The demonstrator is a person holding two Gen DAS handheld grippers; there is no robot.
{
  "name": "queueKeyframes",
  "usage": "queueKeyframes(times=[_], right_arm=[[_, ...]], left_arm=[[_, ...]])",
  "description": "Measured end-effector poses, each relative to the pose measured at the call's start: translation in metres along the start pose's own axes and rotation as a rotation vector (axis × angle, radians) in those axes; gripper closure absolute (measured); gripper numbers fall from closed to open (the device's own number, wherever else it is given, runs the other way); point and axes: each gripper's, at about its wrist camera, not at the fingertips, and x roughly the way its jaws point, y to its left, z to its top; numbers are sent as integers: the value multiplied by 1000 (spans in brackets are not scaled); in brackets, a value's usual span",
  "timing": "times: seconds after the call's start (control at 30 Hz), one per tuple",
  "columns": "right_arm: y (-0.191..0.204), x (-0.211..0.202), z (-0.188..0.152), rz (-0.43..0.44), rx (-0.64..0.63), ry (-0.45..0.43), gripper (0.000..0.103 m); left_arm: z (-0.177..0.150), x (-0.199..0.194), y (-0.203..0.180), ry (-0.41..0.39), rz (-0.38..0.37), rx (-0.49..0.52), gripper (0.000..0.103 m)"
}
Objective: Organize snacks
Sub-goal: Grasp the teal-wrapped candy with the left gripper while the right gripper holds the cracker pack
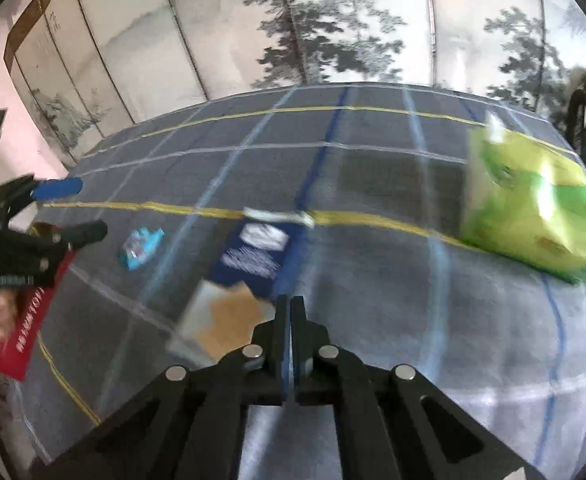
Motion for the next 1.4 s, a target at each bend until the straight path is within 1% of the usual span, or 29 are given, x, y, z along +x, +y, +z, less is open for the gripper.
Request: queueKeyframes(times=[0.07,0.1,0.13,0.17,0.2,0.23,0.27,0.37,0.43,0.47,0.5,0.53,0.57,0.6,0.63,0.67,0.73,0.77,0.83,0.9,1.03,1.17,1.23,1.27,1.3,1.33,1.37,1.4], right_arm=[[-5,-3,-2,21,37,-15,103],[-7,-8,0,43,63,-29,100],[-8,-11,4,72,88,-24,95],[-7,-8,10,89,107,-15,75],[-3,-6,15,95,125,-9,49],[4,-5,19,90,129,-15,40],[10,-4,22,83,118,-22,37],[38,7,30,14,65,-14,37],[58,23,30,-49,19,24,36],[65,29,28,-80,-4,32,35],[72,35,25,-131,-39,36,33],[74,38,22,-149,-51,36,33],[75,41,19,-138,-52,36,32],[78,40,17,-131,-90,13,38],[82,40,15,-130,-141,9,42],[82,38,15,-110,-169,15,44],[72,30,15,-67,-161,29,47],[65,26,14,-65,-143,28,49],[46,4,9,-59,-94,-1,50],[27,-12,0,-85,-69,-22,50],[10,-35,-23,-152,-58,-46,50],[-4,-31,-34,-166,-28,-45,50],[-9,-28,-38,-156,-1,-47,50],[-11,-27,-37,-164,-1,-51,50],[-12,-26,-37,-164,3,-45,50],[-13,-26,-37,-159,8,-48,50],[-15,-26,-37,-157,11,-48,49],[-15,-25,-37,-158,13,-47,49]], left_arm=[[3,4,0,15,0,-15,19],[4,6,2,18,-18,-39,19],[4,8,4,30,-41,-64,19],[4,12,6,48,-56,-80,19],[4,14,5,58,-61,-85,19],[4,16,5,65,-58,-83,19],[4,17,3,68,-51,-77,19],[4,17,3,66,-46,-82,19],[4,15,9,59,-37,-114,19],[4,14,13,61,-38,-133,19],[3,12,18,63,-39,-155,19],[3,11,23,62,-38,-171,19],[3,9,26,62,-36,-183,19],[3,9,28,65,-40,-191,19],[3,8,30,75,-47,-196,19],[3,9,29,82,-53,-200,19],[6,10,26,90,-68,-212,19],[7,11,24,97,-67,-217,19],[7,13,19,105,-83,-225,19],[5,17,14,118,-95,-225,19],[4,22,6,136,-116,-239,19],[9,30,2,167,-119,-268,20],[10,33,-1,183,-110,-263,20],[10,35,-3,190,-104,-259,20],[9,37,-5,198,-97,-257,27],[7,39,-7,203,-109,-258,35],[5,41,-9,208,-138,-262,62],[2,45,-9,218,-162,-272,68]])
